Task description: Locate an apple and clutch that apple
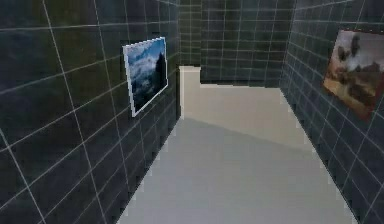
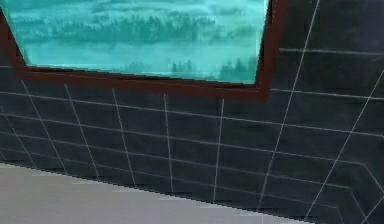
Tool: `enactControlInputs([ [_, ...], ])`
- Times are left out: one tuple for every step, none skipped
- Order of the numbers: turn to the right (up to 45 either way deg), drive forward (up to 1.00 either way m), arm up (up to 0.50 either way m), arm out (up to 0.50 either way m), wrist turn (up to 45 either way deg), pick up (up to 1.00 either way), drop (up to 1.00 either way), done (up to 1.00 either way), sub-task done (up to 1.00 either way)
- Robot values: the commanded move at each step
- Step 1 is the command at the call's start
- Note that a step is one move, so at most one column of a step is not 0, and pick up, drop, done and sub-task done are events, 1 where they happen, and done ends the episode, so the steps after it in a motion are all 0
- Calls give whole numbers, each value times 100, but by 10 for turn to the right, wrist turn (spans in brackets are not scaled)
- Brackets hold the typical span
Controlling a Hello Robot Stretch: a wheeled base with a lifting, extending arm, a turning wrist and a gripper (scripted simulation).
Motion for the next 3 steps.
enactControlInputs([
  [90, 0, 0, 0, 0, 0, 0, 0, 0],
  [0, 100, 0, 0, 0, 0, 0, 0, 0],
  [0, 100, 0, 0, 0, 0, 0, 0, 0],
])
